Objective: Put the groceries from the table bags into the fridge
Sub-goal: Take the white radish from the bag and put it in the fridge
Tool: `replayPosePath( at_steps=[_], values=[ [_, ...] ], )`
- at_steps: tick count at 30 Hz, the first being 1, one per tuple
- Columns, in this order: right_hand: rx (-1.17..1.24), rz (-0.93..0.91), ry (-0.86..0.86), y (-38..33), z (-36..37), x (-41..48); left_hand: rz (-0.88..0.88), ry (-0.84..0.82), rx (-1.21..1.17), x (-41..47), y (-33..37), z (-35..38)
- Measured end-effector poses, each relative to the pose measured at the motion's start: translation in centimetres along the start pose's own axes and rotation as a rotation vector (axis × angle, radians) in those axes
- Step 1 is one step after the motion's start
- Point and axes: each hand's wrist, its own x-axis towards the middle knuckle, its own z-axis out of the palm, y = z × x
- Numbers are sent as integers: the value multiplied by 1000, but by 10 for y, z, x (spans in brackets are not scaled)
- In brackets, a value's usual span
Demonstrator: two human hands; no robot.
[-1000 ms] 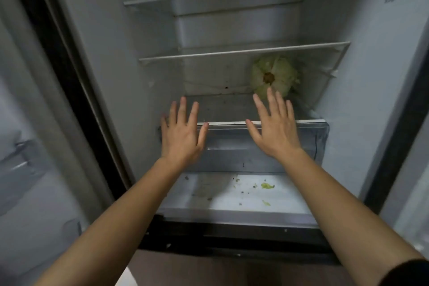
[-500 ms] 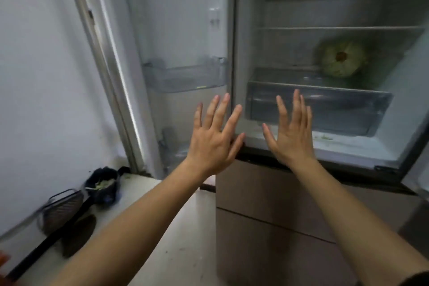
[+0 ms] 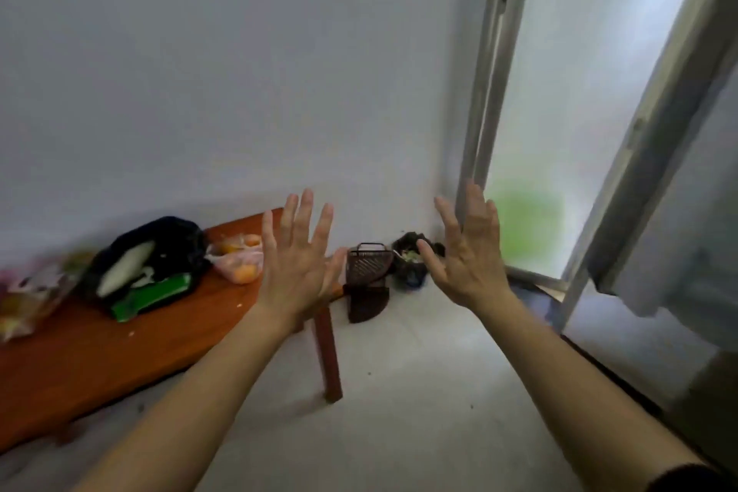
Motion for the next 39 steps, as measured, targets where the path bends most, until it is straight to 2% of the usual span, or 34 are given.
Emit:
replayPosePath(
  at_steps=[5, 8, 12, 19, 25, 32, 39],
  values=[
    [162, -183, -137, -115, 131, 59, -210, -78, 169, -39, -139, 7],
    [252, -265, -153, -170, 203, 101, -308, -133, 291, -43, -213, 14],
    [376, -322, -232, -229, 289, 158, -432, -283, 413, -31, -308, 26],
    [434, -420, -376, -319, 386, 230, -636, -366, 549, -43, -423, 36],
    [448, -514, -557, -412, 458, 246, -767, -465, 503, -81, -513, 57],
    [371, -535, -833, -475, 546, 238, -777, -594, 303, -106, -614, 124],
    [270, -420, -1093, -509, 605, 245, -564, -770, 41, -103, -678, 198]
  ],
)
